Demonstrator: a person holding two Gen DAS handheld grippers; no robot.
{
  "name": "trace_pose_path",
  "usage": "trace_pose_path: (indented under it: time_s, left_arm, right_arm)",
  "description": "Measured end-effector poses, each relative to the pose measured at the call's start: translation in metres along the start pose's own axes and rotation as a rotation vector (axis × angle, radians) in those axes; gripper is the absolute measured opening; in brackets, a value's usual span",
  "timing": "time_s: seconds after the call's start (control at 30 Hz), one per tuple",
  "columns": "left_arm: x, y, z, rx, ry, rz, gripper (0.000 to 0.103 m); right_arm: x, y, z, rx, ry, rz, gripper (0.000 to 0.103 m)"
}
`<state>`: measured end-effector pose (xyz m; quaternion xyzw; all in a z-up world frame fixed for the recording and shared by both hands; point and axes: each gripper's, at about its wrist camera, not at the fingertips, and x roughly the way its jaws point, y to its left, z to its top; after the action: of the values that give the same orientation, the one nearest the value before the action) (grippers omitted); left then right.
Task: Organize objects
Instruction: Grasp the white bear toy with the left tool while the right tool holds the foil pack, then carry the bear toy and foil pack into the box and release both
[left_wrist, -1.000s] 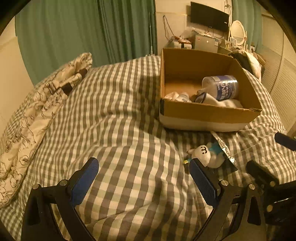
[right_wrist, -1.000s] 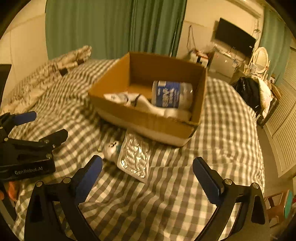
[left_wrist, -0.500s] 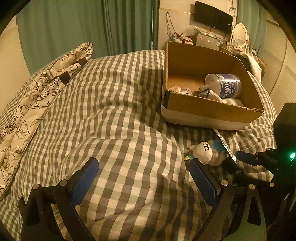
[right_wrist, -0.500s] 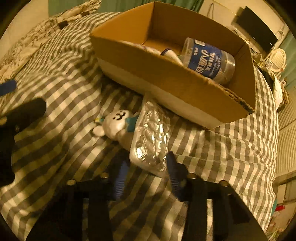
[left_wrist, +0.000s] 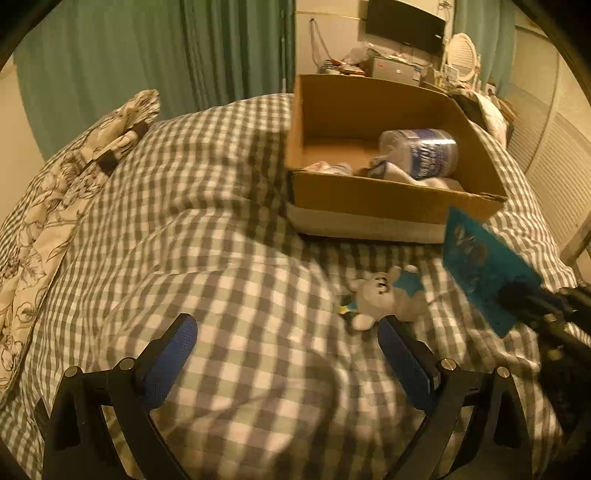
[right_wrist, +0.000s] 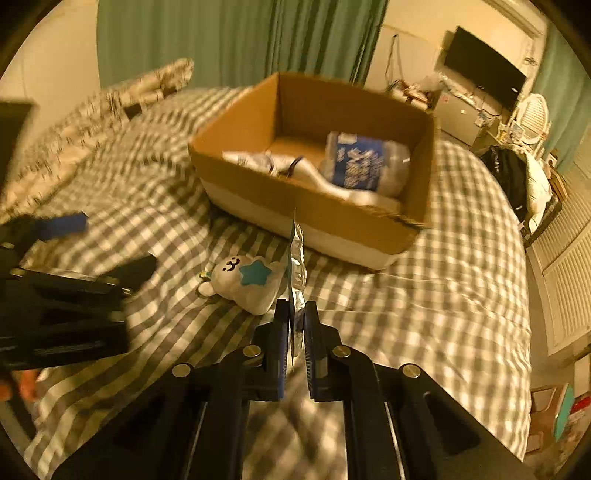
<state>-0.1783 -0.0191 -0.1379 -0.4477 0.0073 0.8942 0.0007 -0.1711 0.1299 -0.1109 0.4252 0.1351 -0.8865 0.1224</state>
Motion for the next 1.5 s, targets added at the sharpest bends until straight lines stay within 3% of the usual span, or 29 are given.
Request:
trace_pose_path:
  time_s: [0.13, 0.4, 0.63, 0.77, 0.83, 0.97, 1.17, 1.5]
  left_arm:
    - [0.006, -0.023, 0.002, 0.031, 0.026, -0.047, 0.101]
    - [0.035, -0.059, 0.009, 0.071, 0.11, -0.113, 0.101]
    - [0.075, -0.08, 0.01, 0.099, 0.173, -0.106, 0.1]
    - [0.09, -0.085, 0.01, 0.104, 0.2, -0.135, 0.087]
    - [0.09, -0.084, 0.009, 0.1, 0.199, -0.139, 0.075]
    - [0.081, -0.079, 0.008, 0.085, 0.182, -0.166, 0.066]
    - [0.052, -0.074, 0.0, 0.078, 0.154, -0.189, 0.066]
    - [-0.036, -0.06, 0.0, 0.054, 0.015, -0.208, 0.066]
  right_arm:
    - [-0.02, -0.015, -0.011, 0.077, -0.041, 0.009, 0.007]
    - [-0.013, -0.046, -0.019, 0.177, -0.043, 0.019, 0.007]
    - [0.002, -0.059, -0.024, 0.228, -0.021, 0.072, 0.007]
    - [0.003, -0.059, -0.024, 0.231, -0.018, 0.078, 0.007]
    - [0.003, -0.059, -0.024, 0.231, -0.017, 0.078, 0.007]
    - [0.003, -0.057, -0.025, 0.227, -0.015, 0.072, 0.007]
    - [-0.007, -0.055, -0.028, 0.222, -0.035, 0.06, 0.007]
    - [-0.059, -0.043, -0.03, 0.216, -0.107, 0.072, 0.007]
